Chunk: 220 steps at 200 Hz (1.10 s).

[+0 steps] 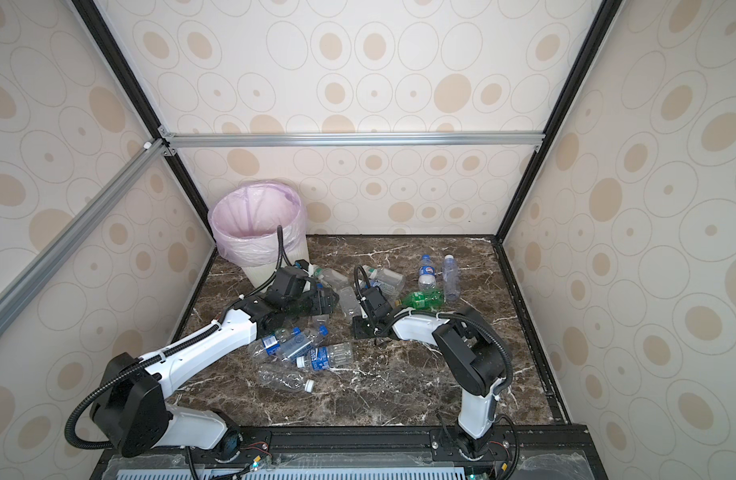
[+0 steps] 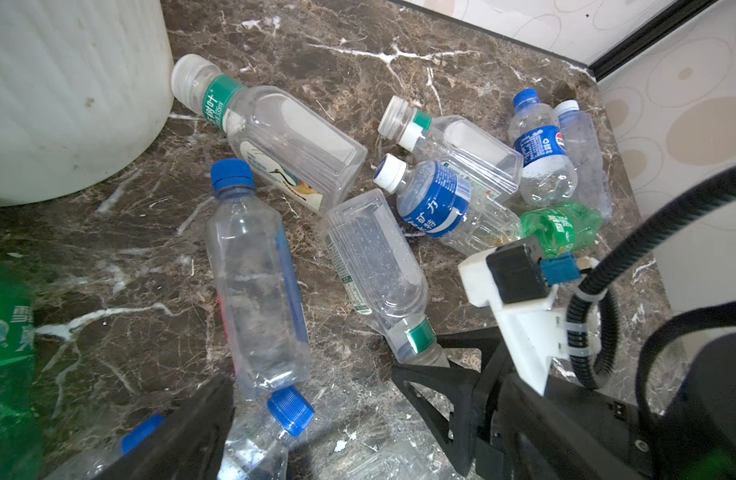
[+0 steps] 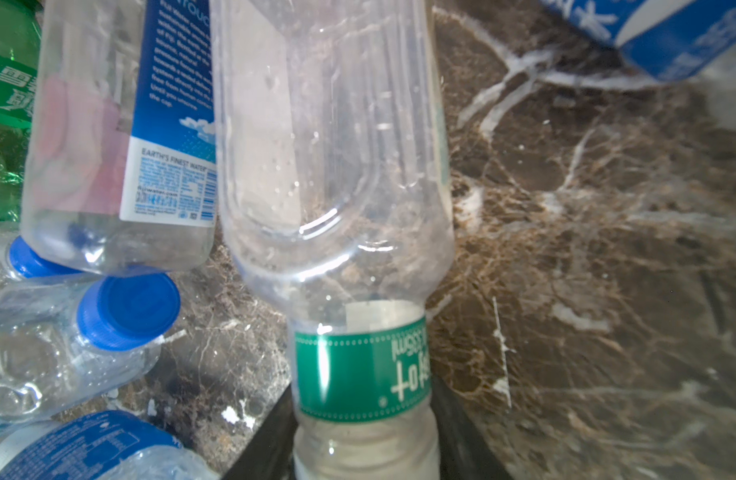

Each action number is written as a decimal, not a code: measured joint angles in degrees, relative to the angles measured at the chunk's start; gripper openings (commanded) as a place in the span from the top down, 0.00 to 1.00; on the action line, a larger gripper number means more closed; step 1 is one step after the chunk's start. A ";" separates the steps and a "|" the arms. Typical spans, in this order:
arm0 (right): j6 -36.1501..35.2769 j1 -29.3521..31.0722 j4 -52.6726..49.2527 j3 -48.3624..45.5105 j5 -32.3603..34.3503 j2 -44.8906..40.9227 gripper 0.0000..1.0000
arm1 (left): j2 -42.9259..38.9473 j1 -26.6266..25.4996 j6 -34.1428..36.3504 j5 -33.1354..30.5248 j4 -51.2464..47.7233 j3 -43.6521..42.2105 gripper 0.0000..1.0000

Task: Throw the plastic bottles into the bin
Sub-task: 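Lift the green-label bottle with the right gripper toward the left gripper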

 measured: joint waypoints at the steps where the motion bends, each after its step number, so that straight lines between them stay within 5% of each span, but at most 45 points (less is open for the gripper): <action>1: -0.04 0.00 0.00 0.00 0.00 0.00 0.56 | 0.00 0.00 -0.04 0.15 0.11 0.00 0.01; 68: -1.14 0.13 -1.81 0.00 -0.09 -1.68 0.58 | -0.13 0.55 -2.01 3.98 2.71 0.00 0.01; 220: -2.12 0.31 -9.01 5.73 -0.24 -20.24 0.59 | -0.20 6.60 -10.99 18.49 17.51 0.72 0.01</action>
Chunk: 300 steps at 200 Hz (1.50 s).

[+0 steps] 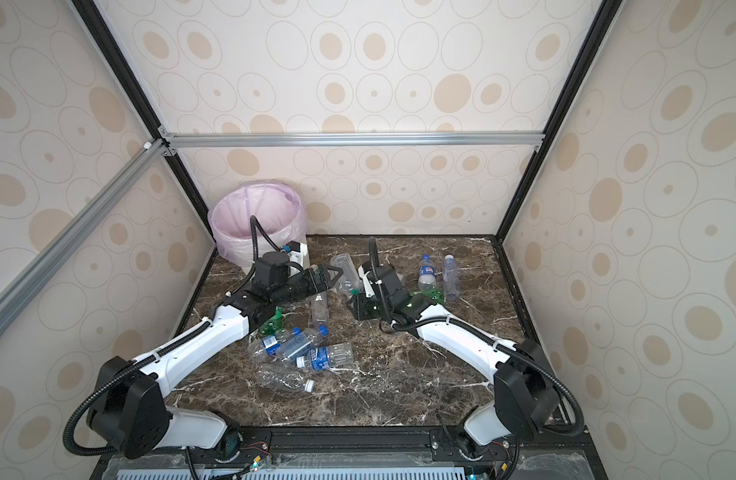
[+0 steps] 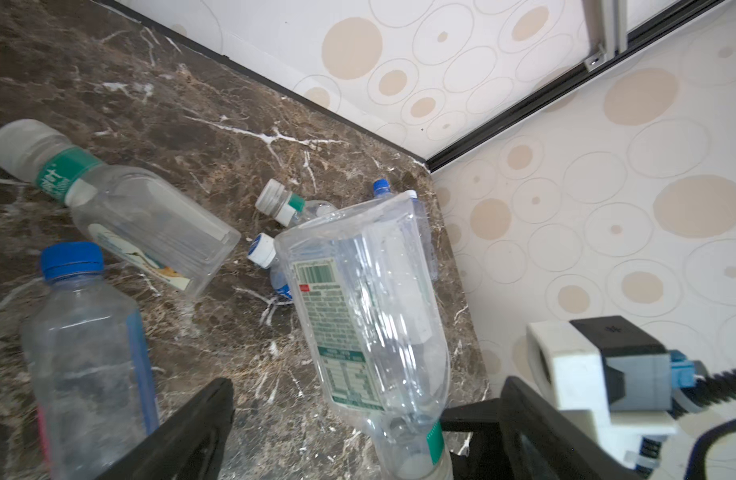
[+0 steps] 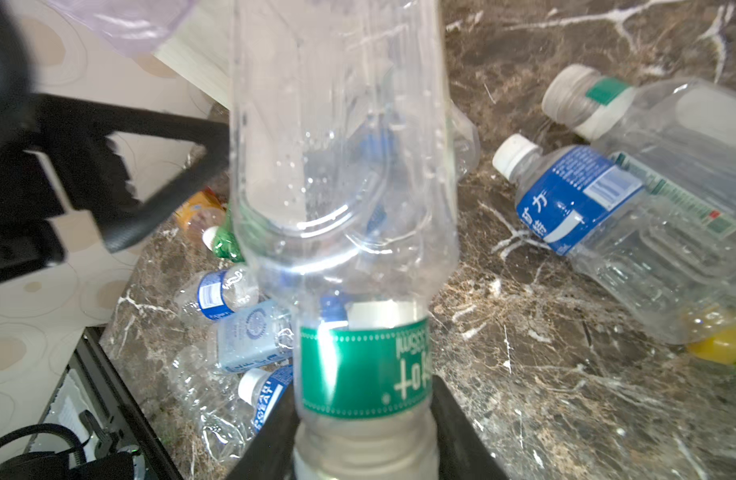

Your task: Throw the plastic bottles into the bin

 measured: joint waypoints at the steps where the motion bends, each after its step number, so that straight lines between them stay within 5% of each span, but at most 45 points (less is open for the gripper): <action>1: 0.00 0.00 -0.02 0.04 0.00 -0.07 0.59 | 0.07 0.02 -0.11 0.11 0.15 0.02 0.01; 99: 0.02 -0.04 0.74 1.25 -2.43 -3.78 0.59 | 6.14 0.66 -5.95 7.96 13.40 5.01 0.08; 205: 0.02 0.00 5.27 1.25 -5.11 -4.20 0.58 | 7.06 1.01 -8.02 11.78 19.08 5.42 0.40; 300: -1.07 0.02 5.57 1.22 -5.01 -4.22 0.30 | 7.04 1.03 -2.93 9.77 12.04 8.26 0.47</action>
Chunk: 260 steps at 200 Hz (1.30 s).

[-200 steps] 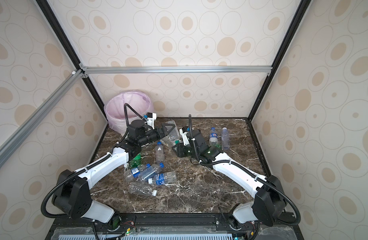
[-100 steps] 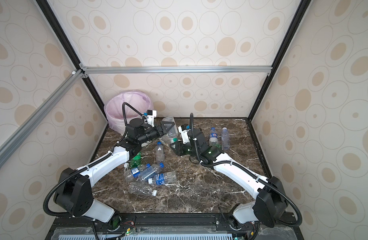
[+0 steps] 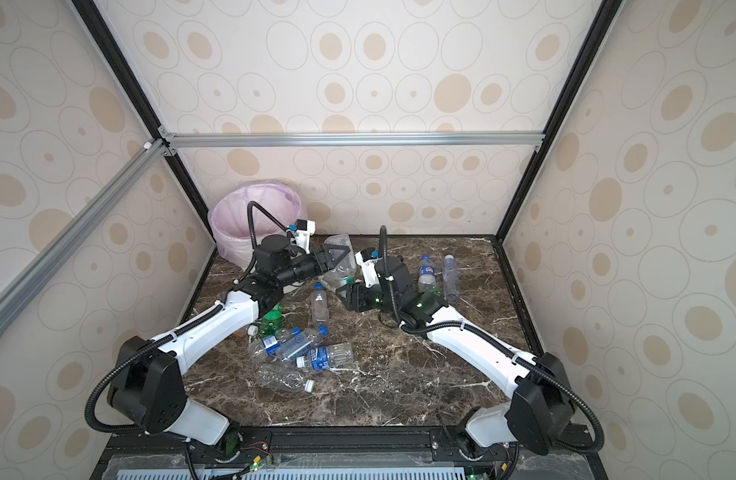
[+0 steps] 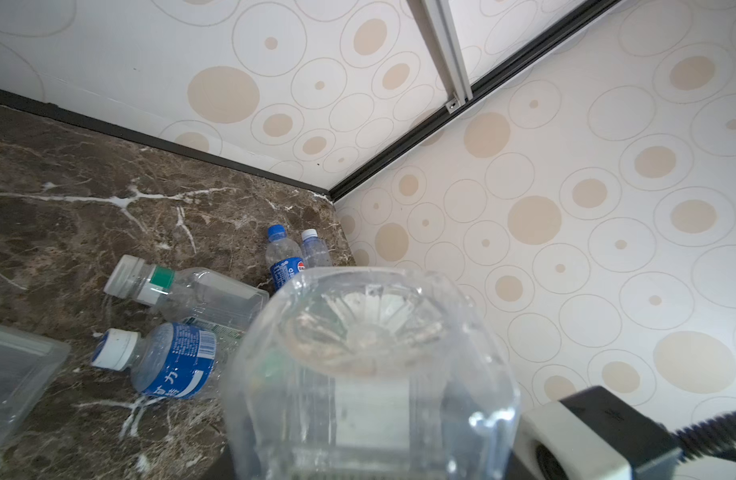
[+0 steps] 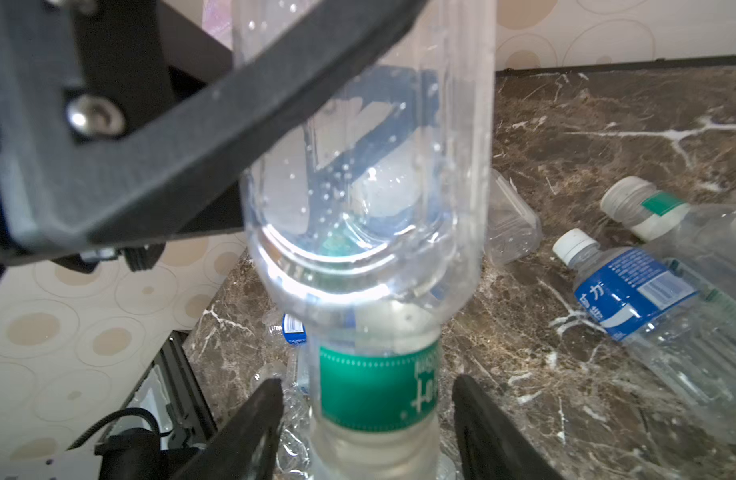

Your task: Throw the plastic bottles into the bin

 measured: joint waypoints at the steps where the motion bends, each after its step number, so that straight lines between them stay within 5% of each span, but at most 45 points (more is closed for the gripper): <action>1: -0.02 0.00 0.02 0.00 0.00 0.00 0.29 | 0.00 0.00 0.15 -0.11 -0.33 0.15 0.47; 73: -2.89 0.04 -4.42 2.71 4.68 -1.66 0.00 | -0.04 1.44 13.51 -14.80 -20.17 15.72 0.48; 184: -6.45 4.42 -6.23 26.21 9.86 5.90 0.00 | -1.29 3.87 34.16 -39.58 -32.52 40.81 0.46; 260: -6.64 5.46 -6.99 29.05 9.88 7.82 0.00 | -9.07 6.32 44.52 -52.02 -23.34 42.10 0.45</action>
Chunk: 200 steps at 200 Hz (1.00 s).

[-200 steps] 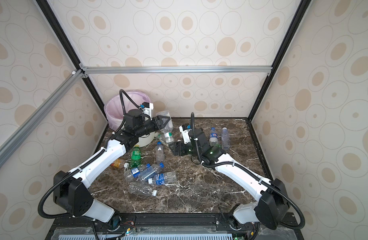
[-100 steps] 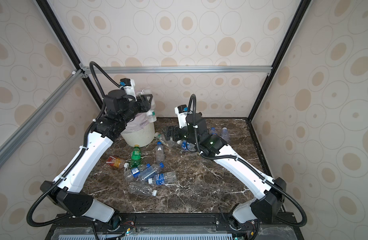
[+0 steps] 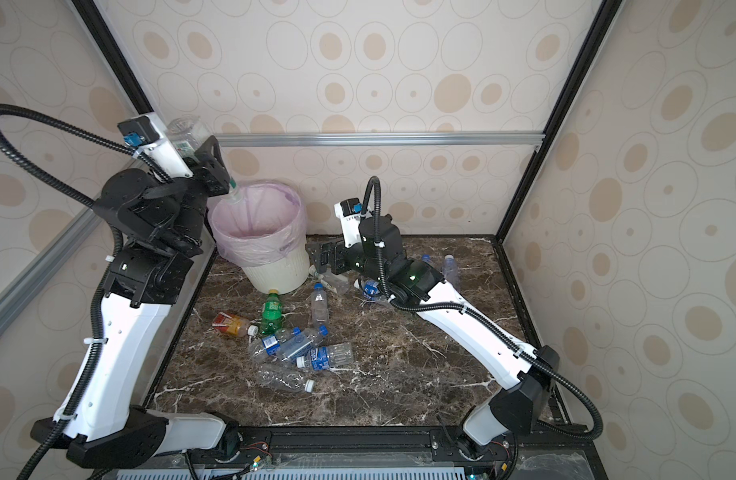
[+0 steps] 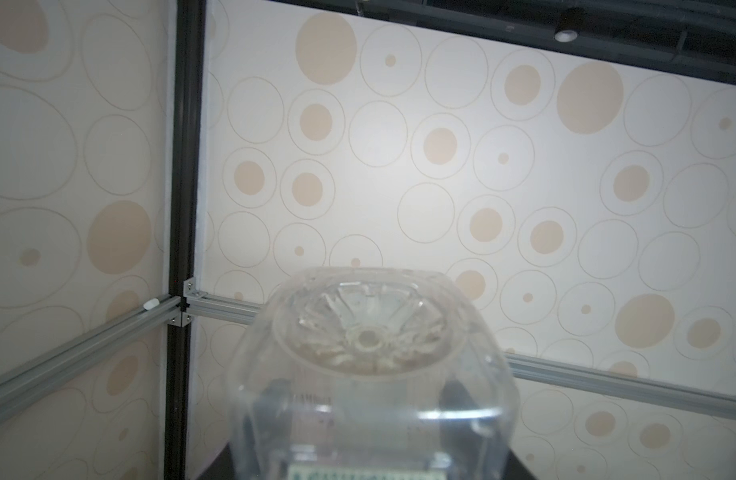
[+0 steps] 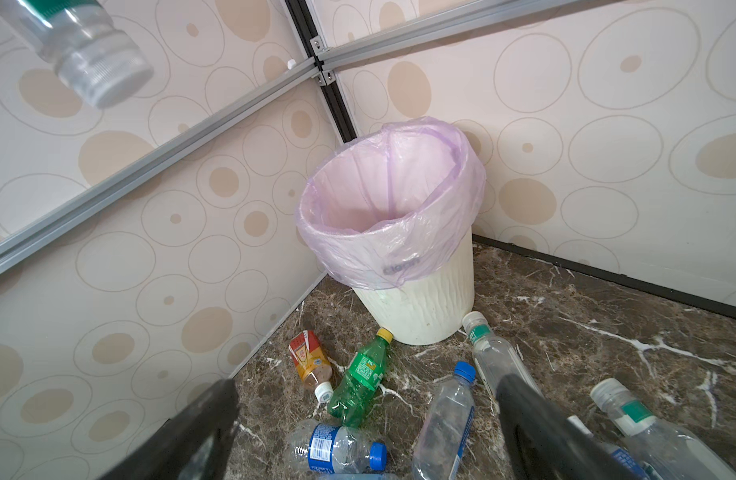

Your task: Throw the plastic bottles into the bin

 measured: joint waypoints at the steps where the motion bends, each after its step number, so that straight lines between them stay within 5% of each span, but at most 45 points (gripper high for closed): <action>1: 0.00 0.00 -0.02 0.00 0.00 0.04 0.00 | 0.02 0.11 0.04 -0.04 0.11 0.00 0.45; 20: 0.04 0.00 -0.37 0.00 -0.04 0.68 0.00 | 3.54 2.82 -0.28 0.33 0.90 0.81 0.40; 51: 0.09 0.13 -1.55 0.00 -0.07 1.20 0.00 | 19.50 7.26 -3.63 3.76 -6.38 12.81 0.01; 91: 0.04 0.20 -1.57 -0.20 0.17 1.18 0.00 | 29.51 8.50 -6.38 9.44 -16.02 14.93 0.01; 200: 0.44 0.22 -1.25 -3.69 0.61 0.63 0.00 | 14.99 8.09 -9.84 18.23 -14.21 7.10 0.01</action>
